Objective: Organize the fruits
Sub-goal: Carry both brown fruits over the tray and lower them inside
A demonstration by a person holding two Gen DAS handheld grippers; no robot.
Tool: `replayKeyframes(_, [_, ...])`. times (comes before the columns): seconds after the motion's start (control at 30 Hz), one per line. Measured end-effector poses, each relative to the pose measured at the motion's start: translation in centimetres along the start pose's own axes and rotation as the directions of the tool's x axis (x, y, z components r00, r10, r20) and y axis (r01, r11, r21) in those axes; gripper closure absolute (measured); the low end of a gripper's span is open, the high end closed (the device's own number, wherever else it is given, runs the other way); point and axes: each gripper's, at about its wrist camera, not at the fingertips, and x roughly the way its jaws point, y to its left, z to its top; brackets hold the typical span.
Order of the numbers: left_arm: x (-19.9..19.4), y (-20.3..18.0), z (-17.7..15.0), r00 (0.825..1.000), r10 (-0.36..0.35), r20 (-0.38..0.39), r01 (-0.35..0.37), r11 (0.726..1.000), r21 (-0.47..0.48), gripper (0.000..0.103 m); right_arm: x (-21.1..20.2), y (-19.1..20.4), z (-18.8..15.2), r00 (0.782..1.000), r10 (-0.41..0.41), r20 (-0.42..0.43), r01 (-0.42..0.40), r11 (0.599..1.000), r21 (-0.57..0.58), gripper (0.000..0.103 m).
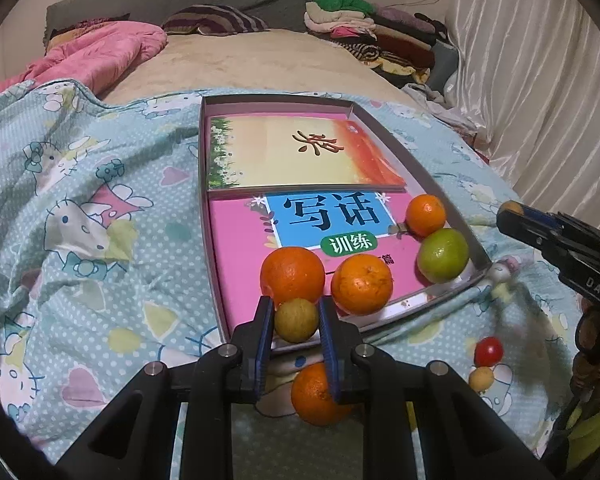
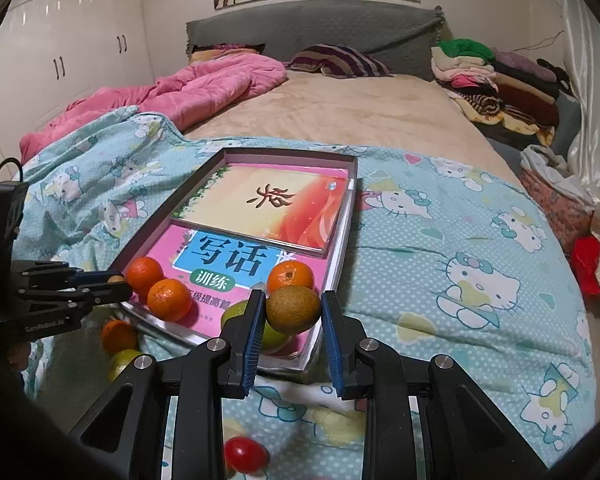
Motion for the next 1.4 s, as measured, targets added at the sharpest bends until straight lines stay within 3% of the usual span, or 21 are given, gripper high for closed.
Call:
replayKeyframes(0.83, [1.0,0.6,0.0,1.0,0.01,0.025,-0.01,1.0,0.008,0.08,2.1,0.9,-2.0,0.998,-0.016,-0.056,0.011,0.996,-0.088,0.074])
replayKeyframes(1.4, [1.0,0.6,0.0,1.0,0.011,0.025,-0.011,1.0,0.009,0.08,3.2,1.7,-2.2,0.999,0.005,-0.047,-0.011,0.992,-0.125,0.074])
